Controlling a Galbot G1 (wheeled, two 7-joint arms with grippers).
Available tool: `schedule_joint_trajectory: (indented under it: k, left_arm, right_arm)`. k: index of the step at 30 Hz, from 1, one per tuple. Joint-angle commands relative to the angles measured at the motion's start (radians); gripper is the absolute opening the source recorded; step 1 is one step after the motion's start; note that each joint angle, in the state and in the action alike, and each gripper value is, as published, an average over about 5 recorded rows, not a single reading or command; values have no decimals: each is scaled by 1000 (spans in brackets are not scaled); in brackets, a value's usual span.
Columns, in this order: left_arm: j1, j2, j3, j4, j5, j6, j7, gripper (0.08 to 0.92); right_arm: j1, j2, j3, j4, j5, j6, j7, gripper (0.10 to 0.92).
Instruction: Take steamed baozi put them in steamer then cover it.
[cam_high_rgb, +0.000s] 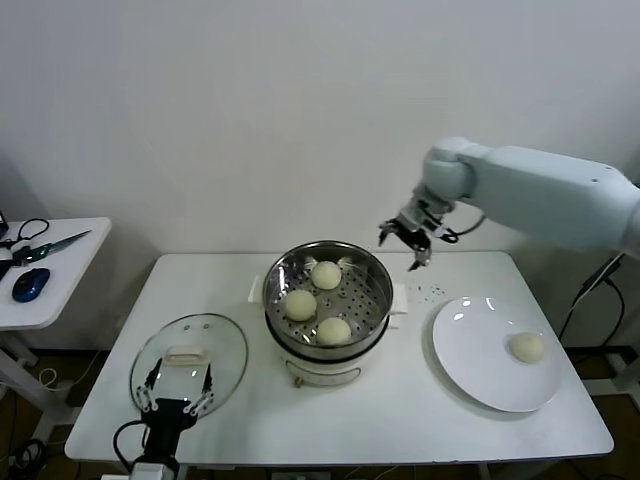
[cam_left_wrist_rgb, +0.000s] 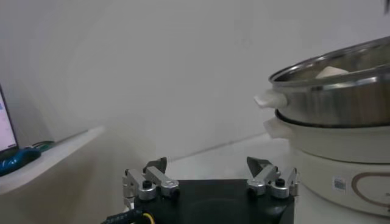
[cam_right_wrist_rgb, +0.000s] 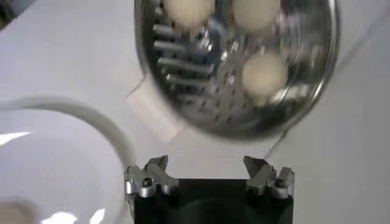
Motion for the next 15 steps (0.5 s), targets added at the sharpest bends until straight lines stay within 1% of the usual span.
schedule_joint_trajectory:
  k: [1, 5, 11, 15]
  left_arm:
    - [-4, -3, -2, 4, 3, 2, 1, 823]
    - [-1, -7, -6, 3, 6, 3, 1, 823]
    - [7, -12, -7, 5, 19, 3, 0, 823]
    - [12, -17, -7, 4, 28, 4, -1, 823]
  right_arm:
    - [-243, -328, 124, -21, -64, -145, -19, 823]
    - [-426, -375, 295, -47, -188, -94, -25, 823]
    - [-606, -377, 441, -99, -243, -90, -23, 823]
    - [-674, -354, 506, -156, -272, -75, -21, 823]
